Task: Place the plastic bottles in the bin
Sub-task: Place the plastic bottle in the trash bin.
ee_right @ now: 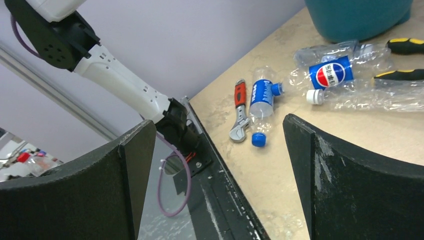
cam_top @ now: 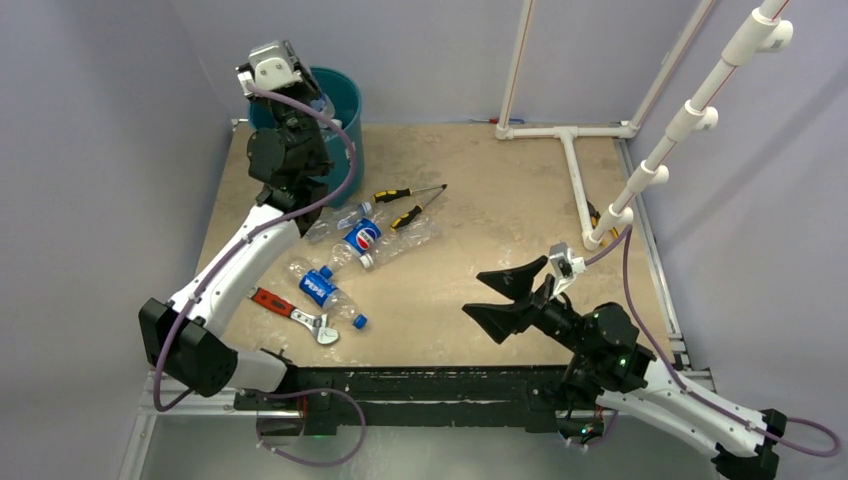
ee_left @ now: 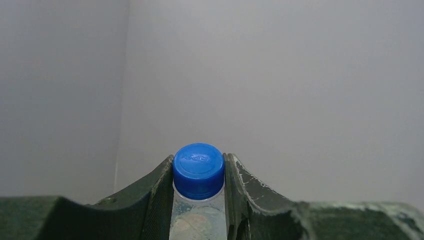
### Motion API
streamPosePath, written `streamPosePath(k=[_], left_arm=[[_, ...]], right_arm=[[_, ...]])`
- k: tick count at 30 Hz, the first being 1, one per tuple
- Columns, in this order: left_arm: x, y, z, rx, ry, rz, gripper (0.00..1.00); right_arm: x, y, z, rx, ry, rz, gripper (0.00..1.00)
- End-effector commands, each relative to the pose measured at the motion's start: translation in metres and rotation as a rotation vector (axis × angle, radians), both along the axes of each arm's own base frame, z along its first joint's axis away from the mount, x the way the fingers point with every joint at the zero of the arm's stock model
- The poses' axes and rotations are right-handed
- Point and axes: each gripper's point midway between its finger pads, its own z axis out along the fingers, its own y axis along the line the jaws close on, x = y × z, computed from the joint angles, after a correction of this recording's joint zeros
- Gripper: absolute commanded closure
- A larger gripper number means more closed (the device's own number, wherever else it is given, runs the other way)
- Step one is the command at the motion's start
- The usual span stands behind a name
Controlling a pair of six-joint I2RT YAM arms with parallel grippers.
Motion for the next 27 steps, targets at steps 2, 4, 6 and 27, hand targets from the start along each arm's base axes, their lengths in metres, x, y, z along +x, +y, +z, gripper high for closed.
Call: streamPosePath(k=[2, 4, 6, 27], left_arm=[[0.000, 0.040, 0.009, -0.112, -0.155, 0.038, 1.00], [0.011, 0.050, -0.010, -0.140, -0.134, 0.029, 1.00], [0.023, 0.058, -0.027, -0.165, -0.103, 0.018, 1.00], [0.137, 0.036, -0.190, -0.171, 0.321, -0.229, 1.00]], right_arm=[[-0.009, 0.006, 0.002, 0.058, 0.037, 0.062, 0.01], [-0.007, 0.007, -0.005, 0.057, 0.059, 0.062, 0.01], [-0.008, 0.008, -0.009, 0.072, 0.073, 0.067, 0.01], [0.002, 0.022, -0.029, 0.025, 0.127, 0.059, 0.01]])
